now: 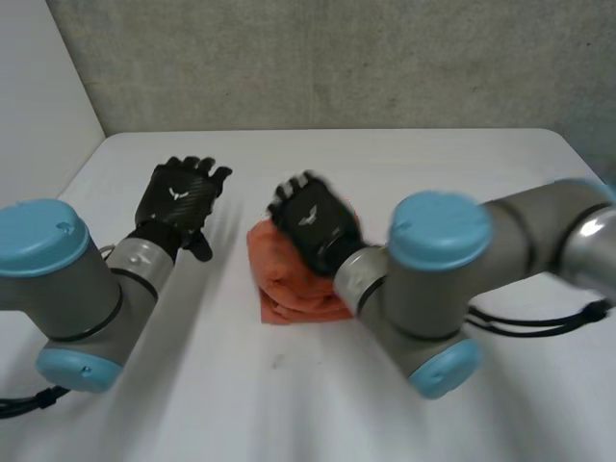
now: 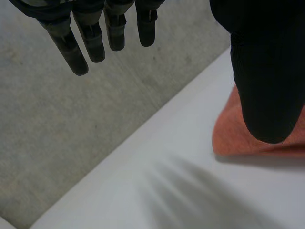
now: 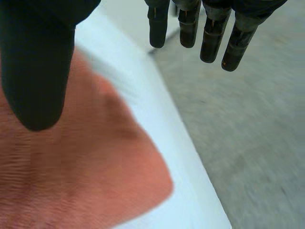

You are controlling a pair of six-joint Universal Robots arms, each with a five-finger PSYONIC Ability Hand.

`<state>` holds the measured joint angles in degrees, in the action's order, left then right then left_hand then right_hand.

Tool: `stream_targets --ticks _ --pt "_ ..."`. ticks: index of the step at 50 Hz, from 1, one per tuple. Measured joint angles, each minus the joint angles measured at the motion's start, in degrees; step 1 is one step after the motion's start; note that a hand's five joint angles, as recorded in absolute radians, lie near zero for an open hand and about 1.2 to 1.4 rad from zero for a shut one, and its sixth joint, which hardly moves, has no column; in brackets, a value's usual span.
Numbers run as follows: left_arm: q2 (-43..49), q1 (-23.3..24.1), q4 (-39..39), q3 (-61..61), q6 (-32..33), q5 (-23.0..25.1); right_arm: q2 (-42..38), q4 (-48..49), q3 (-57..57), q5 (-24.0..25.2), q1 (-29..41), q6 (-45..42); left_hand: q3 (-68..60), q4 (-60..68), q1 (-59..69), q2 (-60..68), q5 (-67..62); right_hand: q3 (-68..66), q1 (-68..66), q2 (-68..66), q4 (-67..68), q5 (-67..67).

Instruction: Fold the laundry

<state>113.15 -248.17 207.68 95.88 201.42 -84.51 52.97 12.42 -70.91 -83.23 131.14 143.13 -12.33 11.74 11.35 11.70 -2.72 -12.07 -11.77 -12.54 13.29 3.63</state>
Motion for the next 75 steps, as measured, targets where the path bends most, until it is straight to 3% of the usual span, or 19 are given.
stream_targets --ticks 7,11,15,22,33,42,47,52,63,75 --pt "0.31 1.84 -0.43 -4.57 -4.72 -0.12 5.29 -0.63 -2.52 -0.02 -5.29 15.89 0.0 0.0 0.0 0.0 0.0 0.0 0.0 0.0 0.0 -0.1" --pt "1.02 3.63 -1.56 -8.16 -10.79 0.06 5.81 -1.54 -2.67 0.82 -7.76 22.57 0.0 0.0 0.0 0.0 0.0 0.0 0.0 0.0 0.0 -0.1" --pt "4.24 6.35 -6.12 -14.04 -19.39 0.2 4.09 -4.37 -0.9 4.34 -10.19 27.81 0.0 0.0 0.0 0.0 0.0 0.0 0.0 0.0 0.0 -0.1" --pt "12.67 8.98 -15.54 -21.6 -26.04 -1.59 -2.29 -9.86 4.16 8.11 -11.76 31.9 0.0 0.0 0.0 0.0 0.0 0.0 0.0 0.0 0.0 -0.1" --pt "19.81 8.79 -20.0 -20.69 -22.07 -5.88 -11.7 -16.95 12.33 8.18 -12.15 32.5 0.0 0.01 0.0 0.0 0.0 0.0 0.0 0.0 0.0 -0.1" --pt "14.88 8.62 -20.04 -17.27 -15.03 -5.95 -11.37 -20.08 14.28 8.11 -12.6 32.62 0.0 0.0 0.0 0.0 0.0 0.0 0.0 0.0 0.0 -0.41" --pt "9.8 8.68 -19.89 -17.05 -14.29 -5.75 -8.03 -20.53 13.98 7.99 -13.03 32.96 0.0 0.0 0.0 0.0 0.0 0.0 0.0 0.0 0.0 -0.41" --pt "2.39 8.24 -19.84 -17.79 -14.36 -5.76 1.15 -19.7 11.17 7.05 -15.55 34.07 0.0 0.0 0.0 0.0 0.0 0.0 0.0 0.0 0.0 -0.43" --pt "-14.74 1.45 -26.69 -20.7 -14.74 -5.35 22.6 -9.13 0.37 1.44 -24.92 35.91 0.0 0.0 0.0 0.0 0.0 0.0 0.0 0.0 0.0 -0.41" --pt "-20.74 -2.48 -29.95 -19.63 -15.58 -3.19 24.84 -7.34 -2.4 1.5 -26.27 35.53 0.0 0.0 0.0 0.0 0.0 0.0 0.0 0.0 0.0 -0.42"
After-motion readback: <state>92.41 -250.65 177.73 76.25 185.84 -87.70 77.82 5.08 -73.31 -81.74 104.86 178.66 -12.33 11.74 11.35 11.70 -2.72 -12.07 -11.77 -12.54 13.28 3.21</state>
